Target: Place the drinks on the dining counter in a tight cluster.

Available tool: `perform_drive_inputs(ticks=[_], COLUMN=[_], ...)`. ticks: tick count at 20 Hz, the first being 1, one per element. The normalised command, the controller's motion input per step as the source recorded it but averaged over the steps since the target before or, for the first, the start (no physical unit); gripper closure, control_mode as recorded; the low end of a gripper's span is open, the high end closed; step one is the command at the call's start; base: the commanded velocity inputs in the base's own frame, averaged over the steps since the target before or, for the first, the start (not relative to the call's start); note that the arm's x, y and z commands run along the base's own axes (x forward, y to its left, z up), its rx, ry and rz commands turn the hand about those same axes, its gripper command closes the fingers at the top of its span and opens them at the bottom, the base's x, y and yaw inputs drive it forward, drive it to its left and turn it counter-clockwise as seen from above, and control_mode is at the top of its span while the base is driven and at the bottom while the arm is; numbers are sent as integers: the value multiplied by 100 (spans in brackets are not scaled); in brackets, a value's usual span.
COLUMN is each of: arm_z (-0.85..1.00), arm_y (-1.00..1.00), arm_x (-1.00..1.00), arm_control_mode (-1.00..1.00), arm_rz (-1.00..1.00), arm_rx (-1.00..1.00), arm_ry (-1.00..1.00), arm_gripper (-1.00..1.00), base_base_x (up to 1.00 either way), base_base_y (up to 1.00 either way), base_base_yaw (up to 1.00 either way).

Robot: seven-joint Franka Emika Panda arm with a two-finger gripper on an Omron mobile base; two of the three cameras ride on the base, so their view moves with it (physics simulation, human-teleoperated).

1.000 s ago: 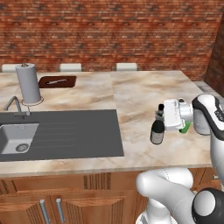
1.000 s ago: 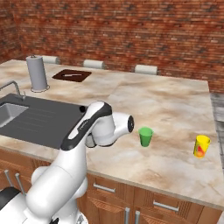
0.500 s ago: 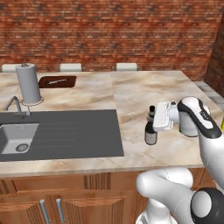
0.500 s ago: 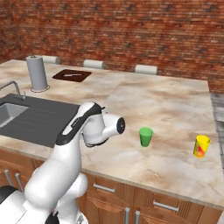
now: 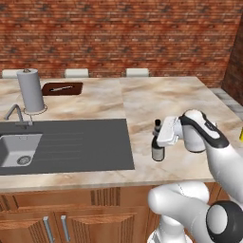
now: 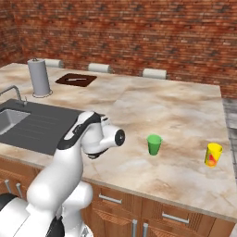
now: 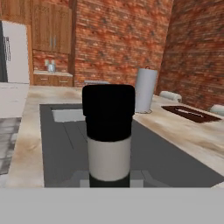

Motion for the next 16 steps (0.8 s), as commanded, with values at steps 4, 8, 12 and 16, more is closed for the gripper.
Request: perform_drive_inputs(ticks=[4,8,12,16], arm_z=[-32,-32,-29,-23], arm_y=[-1,-10,-12,-16], arm_x=[19,16,12,12], arm_control_mode=[-100,-100,-100,-100], arm_rz=[0,0,0,3], arm_rx=[0,3,1,1], arm_ry=[0,0,0,0], arm_gripper=[100,100,100,100], base_base_x=[0,0,0,0], base_base_y=[0,0,0,0], base_base_yaw=[0,0,0,0])
